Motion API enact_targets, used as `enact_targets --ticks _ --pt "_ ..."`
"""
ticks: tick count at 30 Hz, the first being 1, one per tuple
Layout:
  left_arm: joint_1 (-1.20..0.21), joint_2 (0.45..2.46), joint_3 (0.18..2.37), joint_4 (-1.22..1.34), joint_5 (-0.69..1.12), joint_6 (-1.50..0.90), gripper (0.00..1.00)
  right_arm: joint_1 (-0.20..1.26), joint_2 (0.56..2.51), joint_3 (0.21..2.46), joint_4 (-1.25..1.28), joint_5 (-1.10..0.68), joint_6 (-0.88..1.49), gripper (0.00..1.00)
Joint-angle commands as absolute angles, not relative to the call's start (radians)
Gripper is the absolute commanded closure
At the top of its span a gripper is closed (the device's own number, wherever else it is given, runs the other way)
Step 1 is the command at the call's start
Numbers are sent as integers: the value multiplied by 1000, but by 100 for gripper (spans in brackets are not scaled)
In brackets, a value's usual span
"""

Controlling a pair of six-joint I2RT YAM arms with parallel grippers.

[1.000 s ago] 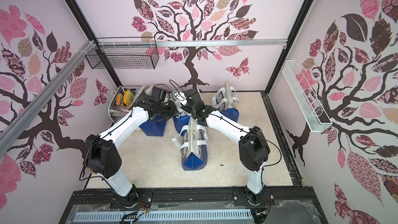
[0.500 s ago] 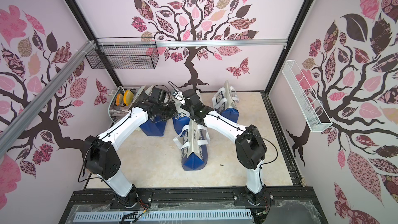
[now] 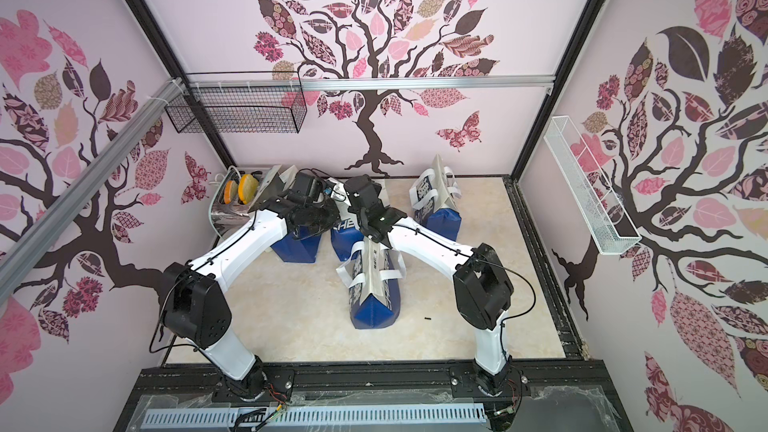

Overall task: Open the takeout bag
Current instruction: Open the takeout bag at the center of the board.

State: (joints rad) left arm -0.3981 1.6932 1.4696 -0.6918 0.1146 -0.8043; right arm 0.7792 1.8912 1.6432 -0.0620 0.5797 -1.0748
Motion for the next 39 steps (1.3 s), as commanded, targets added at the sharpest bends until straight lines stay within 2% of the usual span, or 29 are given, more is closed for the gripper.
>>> enact_targets --ticks 1,9,24,36,39 --pt "-397 1740 1429 -841 3 -791 100 767 1842 1764 38 708 -1184 100" --pt "-410 1753 1410 -866 -40 -783 100 767 1883 1943 -47 688 -1236 100" --pt "-478 1790 1398 -912 -118 -758 100 704 1965 2256 -508 514 -1122 100" --pt "-500 1799 1370 -896 -141 -758 100 617 1906 2224 -557 433 -960 100" --pt "-500 1780 1383 -883 -109 -774 100 616 1874 2145 -591 376 -827 85"
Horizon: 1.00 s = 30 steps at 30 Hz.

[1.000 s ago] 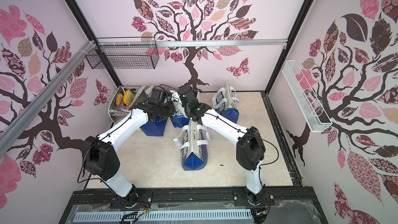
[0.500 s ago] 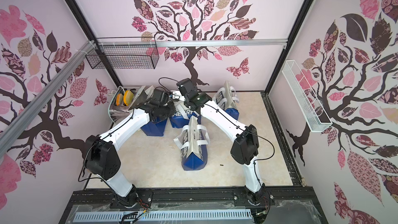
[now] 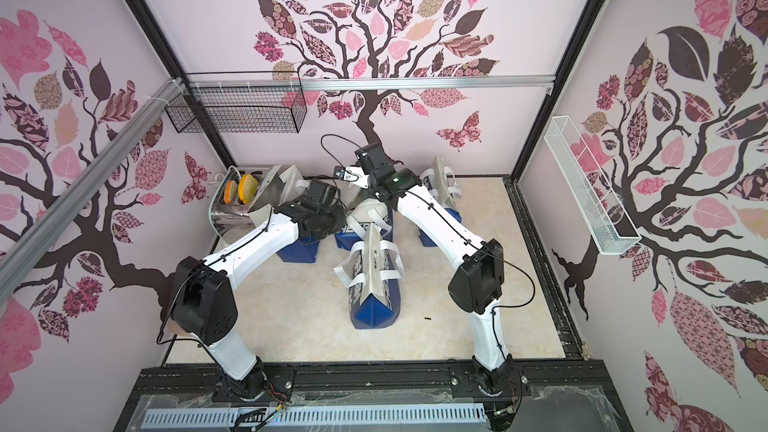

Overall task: Open the takeout bag
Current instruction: Open the takeout bag at the center of the board.

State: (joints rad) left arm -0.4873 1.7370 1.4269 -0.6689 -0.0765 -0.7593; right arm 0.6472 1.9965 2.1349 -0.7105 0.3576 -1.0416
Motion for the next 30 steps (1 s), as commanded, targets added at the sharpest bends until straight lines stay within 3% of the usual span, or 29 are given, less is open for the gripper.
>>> enact_targets --ticks 1,6,7,9,14,17,27,30 --pt "-500 1778 1397 -886 -96 -777 100 617 1854 2095 -589 345 -777 82" --pt "-499 1766 1454 -901 -53 -800 100 616 1757 1842 -482 258 -573 79" --pt "-500 1763 1465 -905 -50 -801 100 617 1745 1816 -469 242 -557 76" --pt "-495 1757 1481 -909 -45 -804 100 618 1731 1797 -456 242 -521 58" --pt "-464 1742 1531 -898 4 -850 100 617 1734 1890 -544 408 -344 44" --pt "-451 1731 1562 -859 5 -884 100 618 1694 1870 -585 449 -261 42" --pt "-432 1740 1473 -545 -1 -970 100 621 1337 1473 -537 451 -23 45" --pt "-435 1754 1453 -446 -26 -951 88 624 1276 1418 -576 428 -20 45"
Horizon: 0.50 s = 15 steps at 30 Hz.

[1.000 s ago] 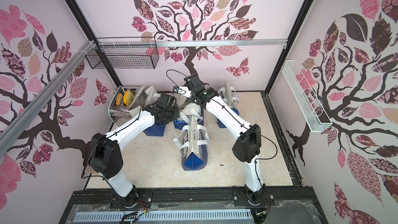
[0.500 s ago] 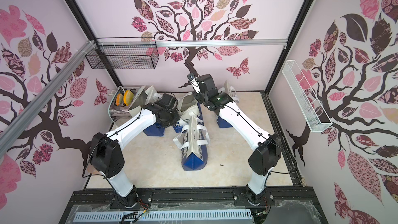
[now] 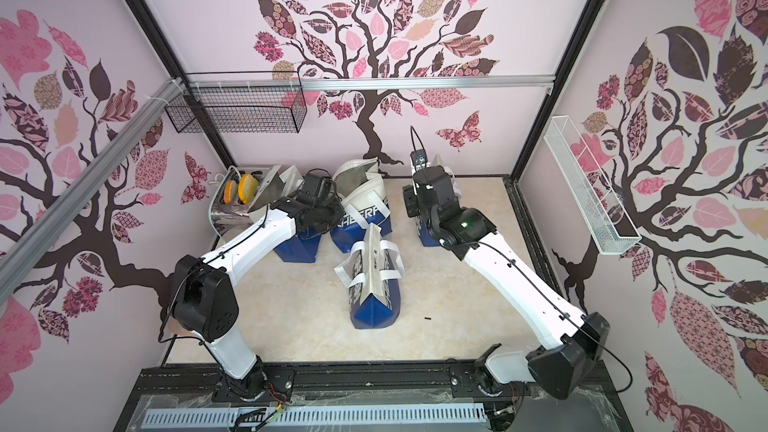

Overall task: Open the takeout bag
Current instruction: Open the takeout bag at the center of the board.

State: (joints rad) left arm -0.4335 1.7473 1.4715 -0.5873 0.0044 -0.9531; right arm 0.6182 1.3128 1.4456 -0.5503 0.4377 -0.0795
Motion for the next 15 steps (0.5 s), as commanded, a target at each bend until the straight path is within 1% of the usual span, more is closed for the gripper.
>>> enact_targets --ticks 1,8,15 --pt "-436 1761 1453 -417 -29 -942 84 624 1264 1408 -600 424 -18 45" --pt "-445 1806 1469 -298 12 -847 69 623 1183 1324 -639 369 -19 44" --pt "-454 1746 1370 -261 39 -757 57 624 1185 1343 -646 326 -7 44"
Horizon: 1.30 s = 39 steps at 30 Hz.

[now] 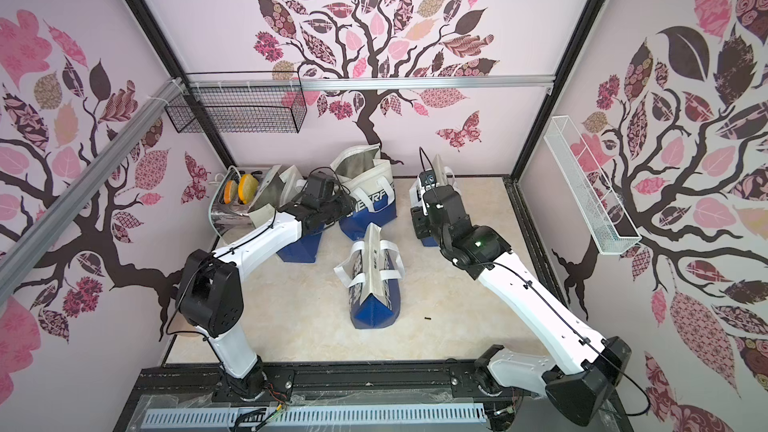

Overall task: Open the takeout bag
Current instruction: Open the takeout bag at the center of the board, then place the takeout bag at the center of the board.

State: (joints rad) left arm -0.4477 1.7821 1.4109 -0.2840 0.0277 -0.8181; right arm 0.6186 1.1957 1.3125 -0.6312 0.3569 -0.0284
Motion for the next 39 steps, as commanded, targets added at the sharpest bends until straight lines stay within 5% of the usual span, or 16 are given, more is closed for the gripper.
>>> enact_targets --ticks 1,11,20,27,39 --pt "-454 1730 1344 -260 43 -752 55 624 1188 1346 -650 317 -1 44" --pt "-462 1454 1075 -234 66 -655 34 624 1230 1416 -716 214 50 41" --pt "-484 1150 931 -438 135 -497 35 622 1349 1652 -962 47 261 36" --pt "-532 923 780 -570 149 -508 37 648 1409 1750 -1128 -261 602 41" --pt "-534 720 731 -708 178 -496 38 875 1570 1902 -1384 -87 792 45"
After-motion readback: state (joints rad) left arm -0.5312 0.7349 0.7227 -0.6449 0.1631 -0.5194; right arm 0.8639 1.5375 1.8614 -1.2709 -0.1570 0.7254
